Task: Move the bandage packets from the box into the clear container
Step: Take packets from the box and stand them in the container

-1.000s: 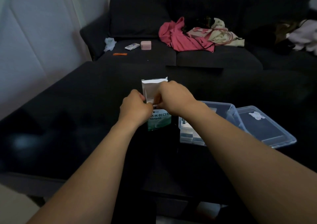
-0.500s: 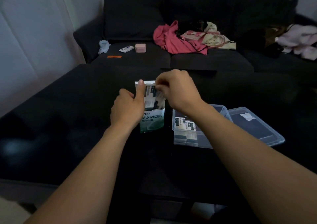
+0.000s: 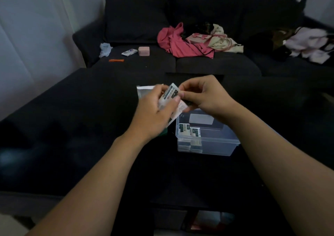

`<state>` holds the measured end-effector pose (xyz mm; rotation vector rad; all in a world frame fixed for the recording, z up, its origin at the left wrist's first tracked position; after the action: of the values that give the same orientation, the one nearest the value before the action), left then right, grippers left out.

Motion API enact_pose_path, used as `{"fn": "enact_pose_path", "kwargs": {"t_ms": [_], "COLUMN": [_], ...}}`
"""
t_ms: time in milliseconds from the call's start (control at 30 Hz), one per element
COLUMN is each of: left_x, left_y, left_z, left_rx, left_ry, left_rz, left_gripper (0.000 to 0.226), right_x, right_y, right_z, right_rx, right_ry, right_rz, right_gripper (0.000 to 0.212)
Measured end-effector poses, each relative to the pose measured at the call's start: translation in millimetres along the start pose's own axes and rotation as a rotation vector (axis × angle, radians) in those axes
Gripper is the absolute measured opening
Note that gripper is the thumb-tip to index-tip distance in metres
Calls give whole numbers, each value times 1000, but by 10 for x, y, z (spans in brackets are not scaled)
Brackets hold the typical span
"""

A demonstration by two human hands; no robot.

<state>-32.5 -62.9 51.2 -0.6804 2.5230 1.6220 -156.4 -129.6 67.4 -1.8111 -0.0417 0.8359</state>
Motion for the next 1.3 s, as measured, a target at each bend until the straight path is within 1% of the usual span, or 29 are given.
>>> {"fn": "enact_pose_path", "kwargs": {"t_ms": [33, 67, 133, 233, 300, 333, 367, 433, 467, 500, 533, 567, 600, 667, 767, 800, 833, 867, 900, 933, 967, 1000, 1033, 1067, 1100, 1133, 1200, 1233, 1300], "left_x": [93, 167, 283, 351, 344, 315, 276, 241, 257, 314, 392, 464, 520, 530, 443, 430, 433, 445, 464, 478, 506, 559, 633, 706, 749, 765, 741, 726, 728], "left_y": [-39, -93, -186, -257, -301, -324, -340, -330, -309, -294, -257, -220, -178, -162, -239, -254, -265, -256, -235, -193, -140, -77, -20, 8, 3, -7, -43, -66, -130], "left_z": [14, 30, 64, 97, 102, 95, 87, 59, 52, 47, 46, 47, 52, 57, 91, 106, 114, 120, 122, 124, 117, 104, 103, 111, 118, 115, 110, 105, 95], "left_rx": [-52, -111, -245, -394, -482, -506, -504, -463, -439, -420, -403, -387, -375, -369, -429, -462, -491, -508, -514, -505, -474, -416, -351, -309, -300, -312, -363, -383, -410], "left_ry": [-54, -86, -100, -43, 38, 92, 146, 215, 222, 205, 172, 141, 128, 176, 308, 320, 316, 297, 265, 218, 143, 45, -51, -112, -129, -123, -84, -78, -104], "left_rz": [34, 84, 223, 370, 459, 495, 512, 475, 461, 469, 485, 496, 502, 498, 478, 463, 483, 529, 571, 577, 507, 379, 241, 124, 57, 44, 123, 157, 140], "left_gripper": [7, 10, 14, 17, 20, 21, 22, 26, 30, 35, 43, 50, 53, 45, 28, 26, 26, 26, 26, 25, 22, 19, 18, 22, 23, 19, 12, 12, 16], "right_x": [-18, -46, -88, -64, -124, -185, -241, -245, -170, -67, 37, 141, 212, 271, 275, 244, 169, 60, -71, -177, -218, -186, -120, -63, -45, -68, -141, -167, -136], "right_y": [39, 84, 189, 351, 455, 497, 537, 601, 600, 576, 550, 521, 493, 470, 453, 444, 403, 333, 240, 153, 84, 38, 11, -13, -25, -33, -4, 32, 98], "right_z": [29, 49, 97, 188, 223, 227, 235, 291, 317, 349, 372, 397, 428, 480, 541, 545, 532, 500, 483, 480, 479, 464, 441, 432, 419, 406, 383, 370, 335], "right_rx": [27, 63, 151, 270, 337, 366, 397, 471, 502, 525, 543, 562, 579, 607, 643, 624, 565, 466, 353, 251, 167, 100, 49, 3, -31, -49, -41, -27, -3], "right_ry": [-2, 0, -30, -132, -92, -19, 72, 224, 264, 285, 291, 290, 295, 288, 156, 120, 123, 177, 266, 344, 371, 350, 318, 309, 333, 373, 432, 441, 399], "right_rz": [-12, -35, -102, -133, -178, -254, -376, -721, -893, -1012, -1066, -1068, -1031, -853, -471, -329, -182, -63, 20, 77, 108, 133, 173, 224, 275, 304, 277, 248, 230], "right_gripper": [14, 15, 17, 16, 12, 12, 11, 10, 10, 11, 12, 12, 12, 14, 18, 19, 19, 18, 18, 27, 42, 55, 62, 61, 54, 42, 18, 12, 10]}}
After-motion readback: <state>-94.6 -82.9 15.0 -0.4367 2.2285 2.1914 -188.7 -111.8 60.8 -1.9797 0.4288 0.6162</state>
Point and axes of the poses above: each hand's wrist, its own z-axis away from the middle knuckle, its own x-axis out of the palm, y = z × x, the point moved 9 cm from there along -z, towards the middle knuckle, and after that the axes turned 9 degrees about z, right-handed, at the moved point
